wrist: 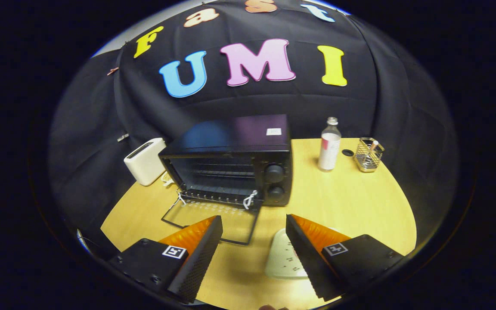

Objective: Open the toaster oven, put the food inside, and close the toaster oven door.

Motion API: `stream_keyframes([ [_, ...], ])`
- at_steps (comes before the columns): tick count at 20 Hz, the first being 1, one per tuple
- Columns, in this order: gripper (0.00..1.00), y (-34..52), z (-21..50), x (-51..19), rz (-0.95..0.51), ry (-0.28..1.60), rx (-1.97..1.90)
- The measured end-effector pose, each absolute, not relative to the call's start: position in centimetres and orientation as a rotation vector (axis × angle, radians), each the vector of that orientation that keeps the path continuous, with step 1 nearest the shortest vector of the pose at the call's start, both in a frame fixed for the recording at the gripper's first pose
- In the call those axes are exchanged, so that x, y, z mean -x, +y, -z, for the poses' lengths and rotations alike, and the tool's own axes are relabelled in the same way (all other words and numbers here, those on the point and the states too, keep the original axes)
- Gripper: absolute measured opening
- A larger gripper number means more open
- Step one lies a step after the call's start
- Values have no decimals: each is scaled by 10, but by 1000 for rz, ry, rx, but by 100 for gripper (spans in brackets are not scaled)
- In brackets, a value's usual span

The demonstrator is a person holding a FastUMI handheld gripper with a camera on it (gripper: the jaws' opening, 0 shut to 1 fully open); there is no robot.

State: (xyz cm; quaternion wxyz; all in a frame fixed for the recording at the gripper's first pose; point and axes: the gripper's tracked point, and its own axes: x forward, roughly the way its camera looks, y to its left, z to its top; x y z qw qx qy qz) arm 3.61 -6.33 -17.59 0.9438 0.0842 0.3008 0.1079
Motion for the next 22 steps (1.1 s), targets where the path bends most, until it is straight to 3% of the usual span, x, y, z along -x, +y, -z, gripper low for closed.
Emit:
stream_keyframes([
  [11,99,-169,263,6,-121,866,-348],
  [22,99,-175,344,21,-108,1041,-330],
])
